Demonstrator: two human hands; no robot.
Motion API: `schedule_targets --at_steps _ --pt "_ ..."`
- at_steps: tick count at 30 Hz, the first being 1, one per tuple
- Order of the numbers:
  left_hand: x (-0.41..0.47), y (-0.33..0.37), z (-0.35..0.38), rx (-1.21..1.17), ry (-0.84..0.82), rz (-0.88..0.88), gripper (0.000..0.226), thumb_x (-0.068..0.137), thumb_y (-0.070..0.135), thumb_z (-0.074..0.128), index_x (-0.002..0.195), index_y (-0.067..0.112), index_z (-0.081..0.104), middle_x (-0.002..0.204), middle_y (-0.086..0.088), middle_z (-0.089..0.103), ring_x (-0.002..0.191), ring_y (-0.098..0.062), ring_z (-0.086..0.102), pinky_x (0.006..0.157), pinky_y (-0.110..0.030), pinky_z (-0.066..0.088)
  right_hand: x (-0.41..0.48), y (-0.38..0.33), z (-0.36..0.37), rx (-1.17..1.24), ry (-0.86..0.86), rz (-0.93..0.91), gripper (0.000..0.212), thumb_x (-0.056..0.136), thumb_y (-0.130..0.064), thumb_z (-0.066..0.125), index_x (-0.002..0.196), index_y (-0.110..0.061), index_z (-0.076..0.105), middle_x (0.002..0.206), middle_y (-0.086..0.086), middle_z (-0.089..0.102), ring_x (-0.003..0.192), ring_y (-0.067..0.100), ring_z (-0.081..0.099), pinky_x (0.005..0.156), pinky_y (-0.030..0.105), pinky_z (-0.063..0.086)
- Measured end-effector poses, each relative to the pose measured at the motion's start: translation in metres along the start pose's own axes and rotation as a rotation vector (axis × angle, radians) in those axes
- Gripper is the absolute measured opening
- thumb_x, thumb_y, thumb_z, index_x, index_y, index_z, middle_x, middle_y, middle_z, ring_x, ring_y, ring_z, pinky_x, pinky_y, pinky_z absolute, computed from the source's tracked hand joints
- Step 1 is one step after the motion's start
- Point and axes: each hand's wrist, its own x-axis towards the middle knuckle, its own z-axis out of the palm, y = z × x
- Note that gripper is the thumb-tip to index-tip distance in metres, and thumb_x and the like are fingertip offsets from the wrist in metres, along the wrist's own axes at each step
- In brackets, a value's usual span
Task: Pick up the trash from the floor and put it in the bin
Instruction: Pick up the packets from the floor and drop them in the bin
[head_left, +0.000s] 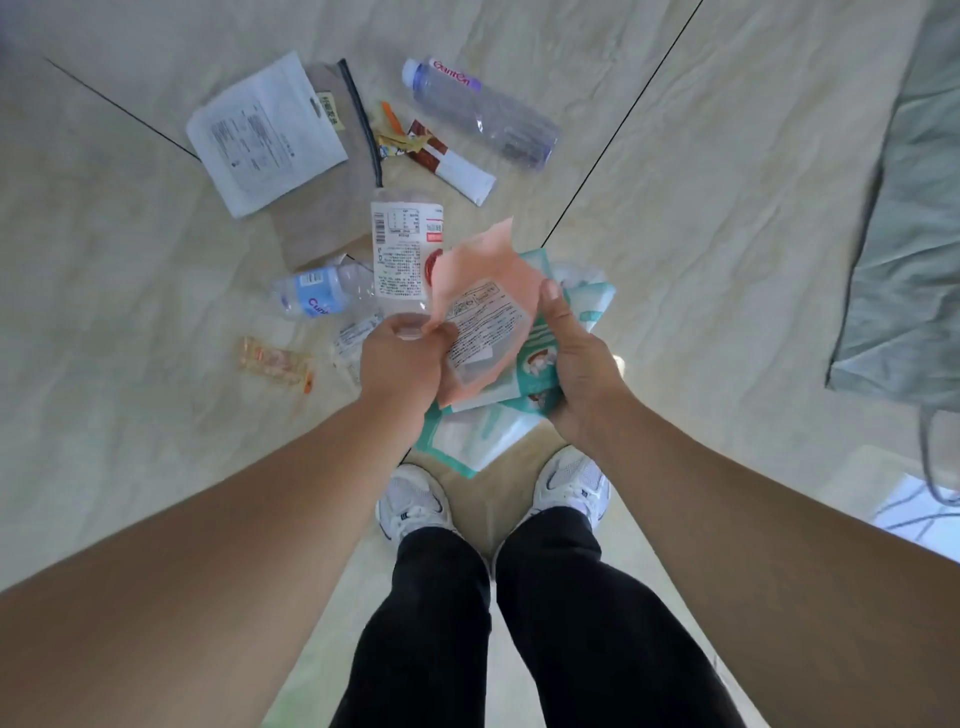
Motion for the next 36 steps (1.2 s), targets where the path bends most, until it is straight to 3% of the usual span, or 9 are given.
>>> schedule_targets --at_steps 5,7,9,13,20,26,31,33,36 --pt "-0.057 0.022 -0.025 0.023 0.011 0.062 0.026 0.079 0.025 0.082 0.078 0.033 0.058 0.080 0.013 0.068 0.064 -0.008 0.071 0.049 -0.022 0.054 -0.061 -0.014 0.006 -0.082 0.102 -0.012 0.075 0.048 -0.036 0.094 0.111 -0.006 0.068 0.097 0.015 0.080 0.085 0.038 0.077 0.078 0.060 0.061" --pt "-0.079 0.038 -0.035 -0.005 -0.025 0.061 0.028 0.076 0.028 0.084 0.080 0.034 0.057 0.081 0.012 0.069 0.058 -0.004 0.070 0.045 -0.017 0.051 -0.086 -0.023 0.006 -0.092 0.162 -0.011 0.064 0.058 -0.028 0.088 0.113 -0.004 0.065 0.102 0.020 0.078 0.069 0.031 0.072 0.056 0.037 0.058" --pt "-0.102 0.057 -0.048 -0.042 -0.063 0.048 0.032 0.067 0.034 0.087 0.084 0.033 0.061 0.086 0.006 0.076 0.068 -0.011 0.075 0.060 -0.026 0.058 -0.114 -0.036 0.009 -0.072 0.172 -0.023 0.056 0.066 -0.023 0.086 0.113 -0.002 0.065 0.106 0.022 0.077 0.066 0.028 0.062 0.046 0.029 0.045" --pt "-0.155 0.104 -0.075 -0.150 -0.177 0.011 0.055 0.052 0.035 0.090 0.101 0.018 0.072 0.090 -0.004 0.082 0.081 -0.026 0.079 0.083 -0.049 0.062 -0.180 -0.074 0.018 0.005 0.116 -0.067 0.039 0.072 -0.013 0.084 0.106 -0.001 0.067 0.113 0.028 0.073 0.083 0.035 0.063 0.078 0.058 0.056" --pt "-0.262 0.198 -0.127 -0.287 -0.283 0.046 0.056 0.058 0.021 0.092 0.105 0.011 0.065 0.091 -0.010 0.082 0.084 -0.033 0.079 0.083 -0.057 0.061 -0.310 -0.142 0.043 0.112 -0.005 -0.169 0.015 0.080 0.000 0.079 0.092 -0.006 0.072 0.088 0.012 0.081 0.076 0.032 0.077 0.075 0.052 0.062" --pt "-0.354 0.272 -0.167 -0.331 -0.337 0.130 0.055 0.066 0.016 0.089 0.114 0.007 0.064 0.099 -0.016 0.080 0.087 -0.035 0.078 0.083 -0.056 0.061 -0.419 -0.195 0.062 0.127 -0.082 -0.267 0.014 0.081 0.001 0.078 0.091 -0.008 0.073 0.091 0.012 0.082 0.077 0.031 0.079 0.073 0.053 0.064" --pt "-0.408 0.329 -0.186 -0.343 -0.378 0.262 0.046 0.065 0.017 0.088 0.105 0.012 0.065 0.097 -0.014 0.081 0.090 -0.036 0.077 0.086 -0.056 0.060 -0.478 -0.248 0.078 0.058 -0.129 -0.357 0.019 0.079 -0.003 0.081 0.095 -0.007 0.071 0.092 0.012 0.082 0.080 0.032 0.078 0.089 0.059 0.058" --pt "-0.425 0.347 -0.188 -0.350 -0.369 0.320 0.041 0.068 0.016 0.087 0.102 0.012 0.065 0.093 -0.014 0.081 0.087 -0.035 0.078 0.077 -0.052 0.063 -0.493 -0.269 0.082 0.031 -0.150 -0.396 0.019 0.079 -0.004 0.081 0.095 -0.007 0.070 0.089 0.011 0.082 0.076 0.031 0.077 0.082 0.052 0.062" --pt "-0.445 0.370 -0.189 -0.381 -0.319 0.363 0.038 0.072 0.016 0.088 0.103 0.014 0.066 0.090 -0.009 0.082 0.081 -0.031 0.079 0.061 -0.040 0.063 -0.507 -0.299 0.086 -0.020 -0.208 -0.419 0.021 0.078 -0.008 0.081 0.095 -0.009 0.070 0.085 0.010 0.081 0.065 0.027 0.075 0.047 0.031 0.055"
